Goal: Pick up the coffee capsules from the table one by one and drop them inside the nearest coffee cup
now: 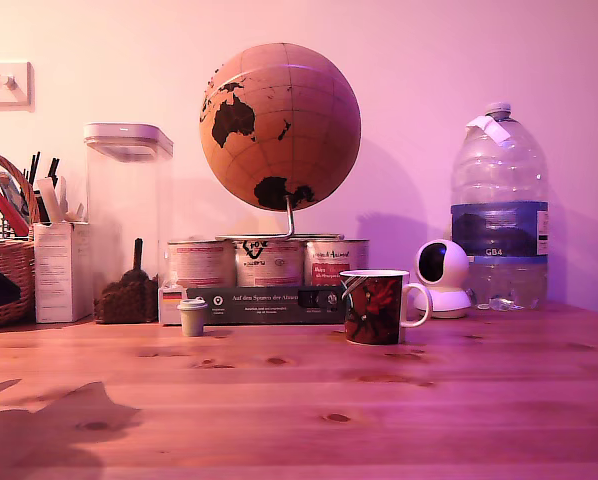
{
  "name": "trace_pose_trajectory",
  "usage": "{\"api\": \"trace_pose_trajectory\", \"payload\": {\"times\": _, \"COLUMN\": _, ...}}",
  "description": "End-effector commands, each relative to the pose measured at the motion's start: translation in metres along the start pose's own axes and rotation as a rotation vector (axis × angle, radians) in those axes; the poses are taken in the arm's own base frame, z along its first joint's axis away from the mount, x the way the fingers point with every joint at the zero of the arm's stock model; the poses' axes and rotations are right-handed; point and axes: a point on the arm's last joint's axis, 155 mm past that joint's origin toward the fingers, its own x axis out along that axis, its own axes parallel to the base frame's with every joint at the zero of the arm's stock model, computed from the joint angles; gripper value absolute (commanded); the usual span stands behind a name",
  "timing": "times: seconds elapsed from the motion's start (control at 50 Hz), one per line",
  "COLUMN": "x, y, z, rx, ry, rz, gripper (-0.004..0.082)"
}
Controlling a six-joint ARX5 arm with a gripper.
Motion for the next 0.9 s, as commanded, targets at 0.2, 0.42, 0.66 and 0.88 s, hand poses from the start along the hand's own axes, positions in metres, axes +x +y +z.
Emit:
{"api": "trace_pose_trajectory", "payload": {"times": 0.2, "x": -0.001, "y": 0.003, "z": -0.010, "rx": -0.003, "ry": 0.040, "rz": 0.011, "gripper": 0.0609}}
{"api": "trace_pose_trajectory", "payload": {"times": 0.42, "x": -0.001, "y": 0.003, "z": -0.010, "rx": -0.003, "ry": 0.039, "rz": 0.011, "gripper": 0.0609}}
{"api": "trace_pose_trajectory", "payload": {"times": 0.66, "x": 0.001, "y": -0.007, "z": -0.008, "rx": 0.025, "ry": 0.036, "rz": -0.017, "gripper": 0.0609}}
{"api": "trace_pose_trajectory", "payload": {"times": 0.88, "x": 0.009, "y": -0.026, "z": -0.012, "rx": 0.084, "ry": 0.063, "rz": -0.070, "gripper": 0.0609}}
